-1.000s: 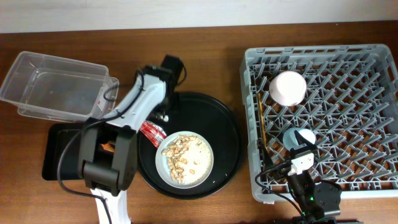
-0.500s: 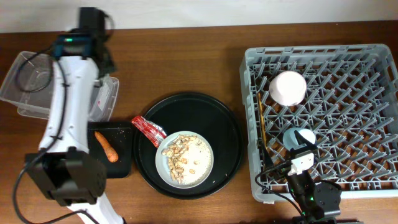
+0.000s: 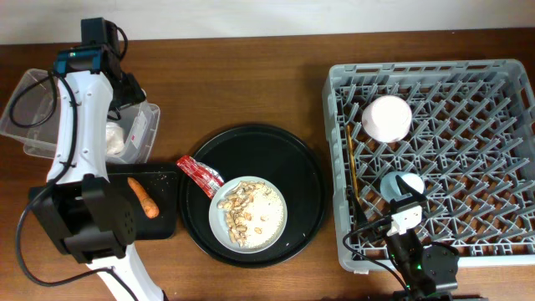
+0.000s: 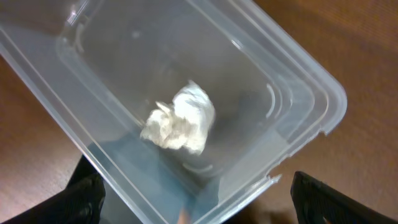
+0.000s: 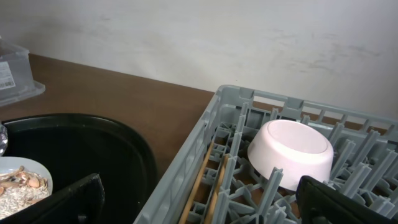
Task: Sort waste into correct bins and load items into the dishwasher rack
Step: 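Reach the left gripper to the red packet and grasp it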
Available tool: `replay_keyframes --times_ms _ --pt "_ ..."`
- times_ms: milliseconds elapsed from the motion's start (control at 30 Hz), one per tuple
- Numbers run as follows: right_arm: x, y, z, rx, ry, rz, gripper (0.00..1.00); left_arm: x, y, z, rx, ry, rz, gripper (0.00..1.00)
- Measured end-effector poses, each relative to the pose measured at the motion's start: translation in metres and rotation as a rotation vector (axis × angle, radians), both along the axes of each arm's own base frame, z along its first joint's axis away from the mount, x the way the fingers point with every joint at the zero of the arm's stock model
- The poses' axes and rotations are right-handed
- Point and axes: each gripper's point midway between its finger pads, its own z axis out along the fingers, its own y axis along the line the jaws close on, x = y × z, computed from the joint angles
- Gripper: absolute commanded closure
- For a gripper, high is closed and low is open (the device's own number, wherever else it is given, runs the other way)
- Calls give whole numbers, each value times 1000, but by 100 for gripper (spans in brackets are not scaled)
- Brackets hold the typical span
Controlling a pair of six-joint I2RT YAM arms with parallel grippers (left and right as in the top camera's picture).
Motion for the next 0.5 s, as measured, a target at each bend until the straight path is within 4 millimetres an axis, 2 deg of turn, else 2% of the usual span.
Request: replay_keyframes --times_ms 167,267,333,400,500 --pt "0 0 0 0 0 0 2 0 -24 -10 -84 46 -148 7" --pt "0 0 0 0 0 0 2 2 -43 -26 -122 85 -257 10" --pt "0 0 0 0 0 0 2 0 -62 -44 -175 136 -356 24" --pt "0 0 0 0 0 0 2 0 -75 -61 -208 175 -424 32" --pt "0 0 0 0 0 0 2 1 -83 -80 -207 225 -481 43"
